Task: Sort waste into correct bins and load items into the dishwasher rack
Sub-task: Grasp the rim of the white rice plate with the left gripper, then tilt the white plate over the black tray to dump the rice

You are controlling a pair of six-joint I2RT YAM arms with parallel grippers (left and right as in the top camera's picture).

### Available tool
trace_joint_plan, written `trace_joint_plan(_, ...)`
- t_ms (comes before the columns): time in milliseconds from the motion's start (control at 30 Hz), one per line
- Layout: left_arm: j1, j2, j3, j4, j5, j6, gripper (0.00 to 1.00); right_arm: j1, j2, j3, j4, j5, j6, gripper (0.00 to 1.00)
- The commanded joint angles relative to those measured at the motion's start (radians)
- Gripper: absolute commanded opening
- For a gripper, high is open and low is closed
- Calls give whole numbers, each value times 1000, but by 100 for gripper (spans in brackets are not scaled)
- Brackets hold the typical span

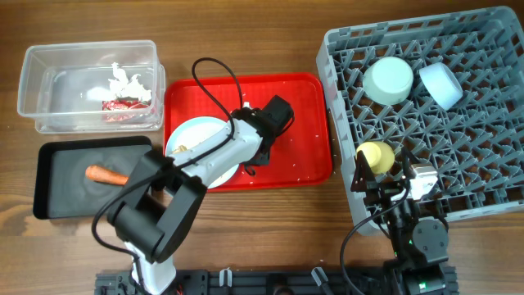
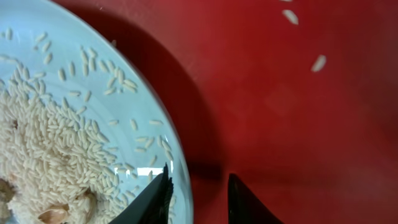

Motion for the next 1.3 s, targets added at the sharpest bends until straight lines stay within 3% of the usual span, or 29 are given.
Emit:
trace_joint_plan(0,1,29,8,22,-28,-15,5,-6,-2,-1,5,-2,8,100)
trace_joint_plan(200,1,31,8,52,-24,-14,4,-6,-2,-1,5,-2,7,100)
trace_joint_plan(267,2,36,8,60,-24,-14,15,-6,-2,-1,5,-2,8,100)
trace_joint_plan(433,1,70,8,67,-23,-14,16,-6,-2,-1,5,-2,8,100)
trace_joint_plan(533,1,100,8,70,-23,-14,6,-6,-2,-1,5,-2,8,100)
trace_joint_plan(667,2,106,9,69,-25,-14,4,-6,-2,-1,5,-2,7,100)
trace_joint_plan(1033,2,-71,149,-206,-119,-9,4,-6,-2,-1,5,-2,8,100)
trace_joint_plan(1267,6,-190,171,-288,-122,39,4,-6,-2,-1,5,-2,7,100)
